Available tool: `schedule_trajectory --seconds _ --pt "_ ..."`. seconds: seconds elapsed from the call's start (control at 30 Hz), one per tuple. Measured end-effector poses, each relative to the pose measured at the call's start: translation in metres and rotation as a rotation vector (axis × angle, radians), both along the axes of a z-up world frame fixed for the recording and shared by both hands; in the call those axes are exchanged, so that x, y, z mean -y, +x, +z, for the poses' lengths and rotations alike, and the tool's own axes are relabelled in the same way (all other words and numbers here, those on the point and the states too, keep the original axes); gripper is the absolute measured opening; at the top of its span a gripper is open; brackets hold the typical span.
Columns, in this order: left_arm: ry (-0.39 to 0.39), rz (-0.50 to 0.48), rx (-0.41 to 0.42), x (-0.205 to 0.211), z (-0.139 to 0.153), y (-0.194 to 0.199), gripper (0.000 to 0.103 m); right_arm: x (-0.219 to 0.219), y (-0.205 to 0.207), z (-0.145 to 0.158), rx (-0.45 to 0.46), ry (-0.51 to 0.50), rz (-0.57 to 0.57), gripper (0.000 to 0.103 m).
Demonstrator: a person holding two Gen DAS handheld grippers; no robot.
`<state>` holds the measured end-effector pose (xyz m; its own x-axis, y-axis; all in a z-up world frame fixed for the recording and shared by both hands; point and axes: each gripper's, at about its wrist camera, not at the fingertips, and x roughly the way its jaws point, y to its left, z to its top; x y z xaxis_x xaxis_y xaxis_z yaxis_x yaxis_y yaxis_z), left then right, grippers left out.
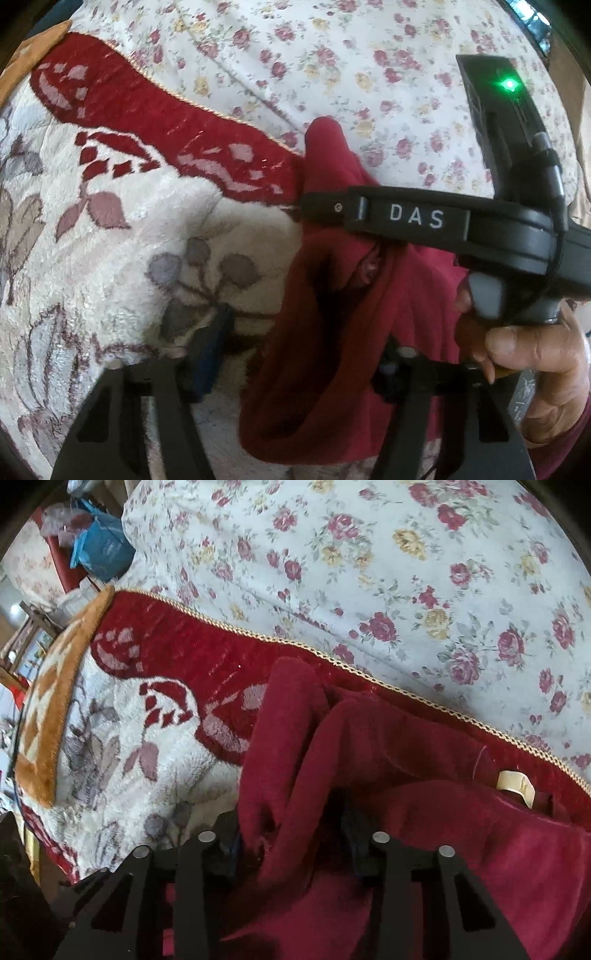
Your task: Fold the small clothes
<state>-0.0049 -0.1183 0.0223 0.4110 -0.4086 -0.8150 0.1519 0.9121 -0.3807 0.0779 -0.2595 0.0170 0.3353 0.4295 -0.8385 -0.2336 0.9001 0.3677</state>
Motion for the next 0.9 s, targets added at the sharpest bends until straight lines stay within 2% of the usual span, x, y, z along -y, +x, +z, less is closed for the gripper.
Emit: schedule_trajectory --seconds 0.03,0.07,0.17,0.3,0.63,0.73,0.8,0.9 --pt "-0.014 -0.018 -0.002 0.003 0.002 -0.001 0.035 0.002 -0.001 0.001 -0.001 0.016 -0.008 0.040" --pt "-0.016 -0.034 0.005 0.007 0.005 -0.003 0.027 0.005 -0.003 0.002 0.000 0.033 -0.017 0.039" --pt "0.027 -0.061 0.049 0.020 0.015 -0.009 0.019 0.014 -0.009 0.005 0.012 0.079 -0.046 0.035" --pt "0.064 -0.068 0.078 0.030 0.021 -0.015 0.019 0.025 -0.016 0.008 0.011 0.116 -0.078 0.033" --pt "0.071 -0.054 0.065 0.030 0.021 -0.015 0.018 0.023 -0.017 0.010 0.011 0.090 -0.065 0.033" --pt "0.070 -0.059 0.069 0.031 0.023 -0.015 0.017 0.026 -0.010 0.004 -0.016 0.133 -0.088 0.040" --pt "0.068 -0.060 0.070 0.031 0.023 -0.016 0.016 0.028 -0.003 0.000 -0.038 0.159 -0.105 0.048" --pt "0.063 -0.062 0.064 0.030 0.022 -0.016 0.016 0.021 0.000 -0.001 -0.034 0.129 -0.088 0.047"
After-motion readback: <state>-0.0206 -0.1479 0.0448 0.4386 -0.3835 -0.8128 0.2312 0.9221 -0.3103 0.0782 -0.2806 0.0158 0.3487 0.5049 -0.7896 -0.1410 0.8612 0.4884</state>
